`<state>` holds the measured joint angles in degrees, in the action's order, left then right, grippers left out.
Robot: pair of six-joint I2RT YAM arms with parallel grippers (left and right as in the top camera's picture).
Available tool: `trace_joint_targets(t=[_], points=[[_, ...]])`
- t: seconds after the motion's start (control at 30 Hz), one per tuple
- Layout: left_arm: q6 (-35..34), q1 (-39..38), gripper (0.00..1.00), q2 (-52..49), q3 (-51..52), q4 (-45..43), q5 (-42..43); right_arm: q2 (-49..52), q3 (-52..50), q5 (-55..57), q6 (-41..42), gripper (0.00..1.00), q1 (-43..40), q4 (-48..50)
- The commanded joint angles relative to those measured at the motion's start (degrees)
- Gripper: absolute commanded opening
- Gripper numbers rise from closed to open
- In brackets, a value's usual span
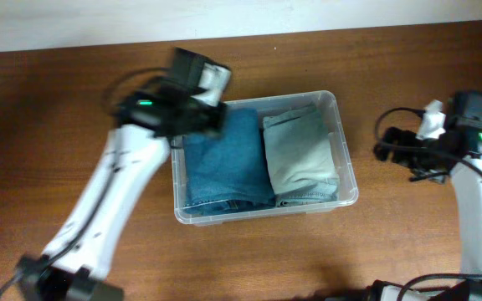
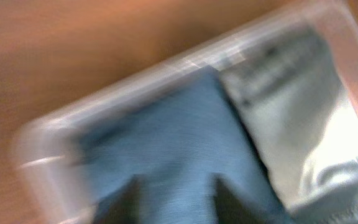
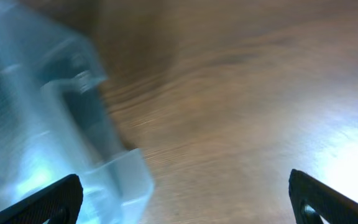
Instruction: Pack container
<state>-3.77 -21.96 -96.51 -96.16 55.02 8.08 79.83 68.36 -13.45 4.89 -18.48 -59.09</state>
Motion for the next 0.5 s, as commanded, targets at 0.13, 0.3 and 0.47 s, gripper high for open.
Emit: trace_joint_targets(t=[0.13, 0.3, 0.47], points=[[0.6, 12.8, 0.99, 0.8, -0.3, 1.7, -2.0, 0.0, 0.7, -0.9, -3.2, 0.98, 12.6, 9.0], [0.6, 20.4, 1.0, 0.9, -0.3, 4.1, -7.3, -0.1, 0.7, -2.5, -6.6, 0.98, 16.6, 11.9], [0.6, 25.3, 0.99, 1.7, 0.4, 8.8, -6.8, -2.1, 0.7, 5.5, -2.4, 0.98, 19.3, 6.9]])
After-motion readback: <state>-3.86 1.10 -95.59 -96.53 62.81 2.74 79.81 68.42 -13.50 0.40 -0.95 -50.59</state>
